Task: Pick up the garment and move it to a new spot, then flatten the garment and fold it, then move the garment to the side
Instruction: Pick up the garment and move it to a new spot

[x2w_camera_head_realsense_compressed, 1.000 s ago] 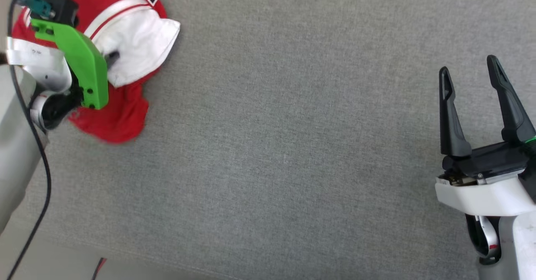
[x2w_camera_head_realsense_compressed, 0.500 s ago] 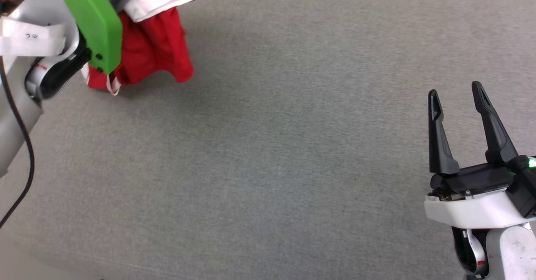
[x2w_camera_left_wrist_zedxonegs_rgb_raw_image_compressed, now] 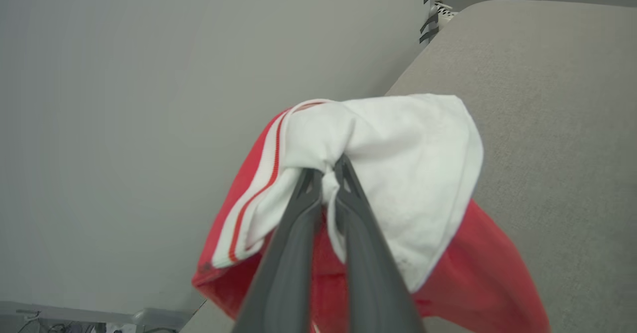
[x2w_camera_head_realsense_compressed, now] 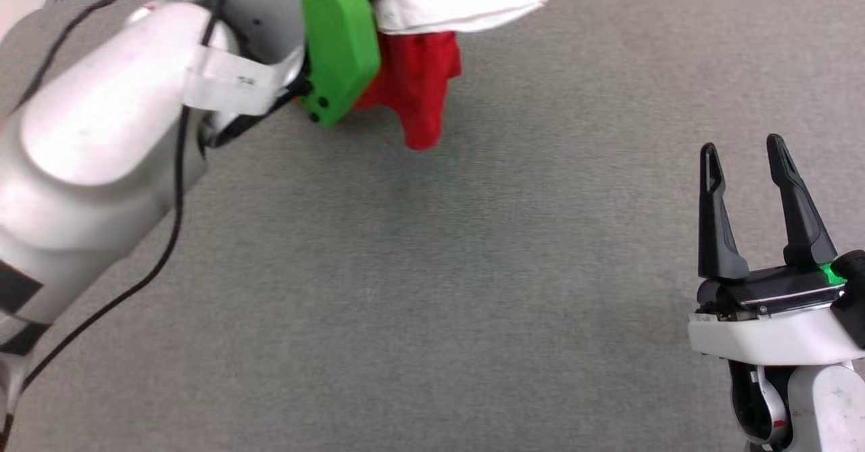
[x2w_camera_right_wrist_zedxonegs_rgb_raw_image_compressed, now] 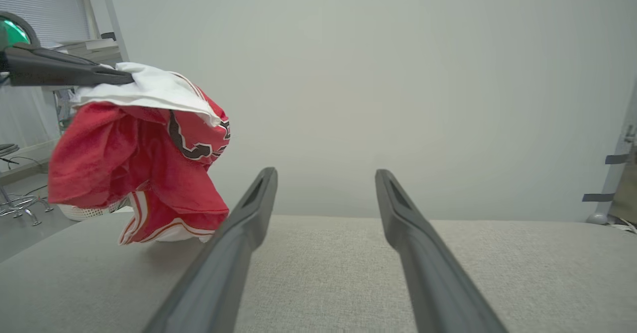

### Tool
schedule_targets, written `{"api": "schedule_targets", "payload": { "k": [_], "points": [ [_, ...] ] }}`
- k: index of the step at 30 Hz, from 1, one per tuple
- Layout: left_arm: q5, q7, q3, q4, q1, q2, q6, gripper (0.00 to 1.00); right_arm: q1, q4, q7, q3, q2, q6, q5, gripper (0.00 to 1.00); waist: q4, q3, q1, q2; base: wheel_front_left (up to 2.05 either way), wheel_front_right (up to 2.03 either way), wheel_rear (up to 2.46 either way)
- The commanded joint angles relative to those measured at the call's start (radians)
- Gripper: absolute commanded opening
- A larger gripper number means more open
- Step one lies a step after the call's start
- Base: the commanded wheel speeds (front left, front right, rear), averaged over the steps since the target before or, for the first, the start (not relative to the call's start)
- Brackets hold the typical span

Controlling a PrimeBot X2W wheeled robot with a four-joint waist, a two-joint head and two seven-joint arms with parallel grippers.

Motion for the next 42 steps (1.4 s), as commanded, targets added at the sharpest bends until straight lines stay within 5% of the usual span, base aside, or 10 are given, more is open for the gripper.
{"api": "schedule_targets", "payload": {
  "k": [1,10,18,30,31,32,33,38,42],
  "points": [
    [0.006,-0.006,-0.018,-0.005,-0.023,-0.029,-0.003,0.0,-0.006,0.0,-0.005,-0.003,-0.001,-0.001,0.014,1.0,-0.085,0.009,0.0,-0.0001,0.0,0.0,0.0],
    [-0.003,-0.067,-0.136,0.047,-0.034,-0.215,-0.003,0.0,-0.022,-0.001,-0.005,-0.017,-0.001,-0.001,0.049,1.0,-0.157,0.061,0.0,-0.0001,0.0,0.0,0.0],
    [0.067,-0.05,-0.172,0.125,0.184,-0.353,-0.003,0.0,-0.037,-0.006,-0.005,-0.034,-0.001,-0.001,0.066,1.0,-0.18,0.102,0.0,-0.0001,0.0,0.0,0.0],
    [0.163,-0.005,-0.172,0.211,0.448,-0.45,-0.003,0.0,-0.051,0.004,-0.005,-0.038,-0.001,-0.001,0.069,1.0,-0.167,0.129,0.0,-0.0001,0.0,0.0,0.0],
    [0.165,-0.024,-0.172,0.218,0.446,-0.453,-0.003,0.18,-0.049,0.008,-0.005,-0.038,-0.001,-0.001,0.066,1.0,-0.162,0.123,0.0,-0.0001,0.0,0.0,0.0],
    [0.174,-0.049,-0.172,0.226,0.439,-0.454,-0.003,0.72,-0.047,0.011,-0.005,-0.039,-0.001,-0.001,0.064,1.0,-0.158,0.117,0.0,-0.0001,0.0,0.0,0.0],
    [0.181,-0.083,-0.172,0.241,0.428,-0.456,-0.003,1.0,-0.044,0.013,-0.005,-0.04,-0.001,-0.001,0.062,1.0,-0.153,0.109,0.0,-0.0001,0.0,0.0,0.0],
    [0.208,-0.296,-0.146,0.319,0.388,-0.484,0.006,1.0,-0.016,0.029,-0.005,-0.048,-0.001,-0.001,0.049,1.0,-0.124,0.044,0.0,-0.0001,0.0,0.0,0.0],
    [0.224,-0.426,-0.098,0.318,0.391,-0.492,0.072,1.0,0.014,0.034,-0.005,-0.059,-0.001,-0.001,0.041,1.0,-0.098,-0.017,0.0,-0.0001,0.0,0.0,0.0]
  ]
}}
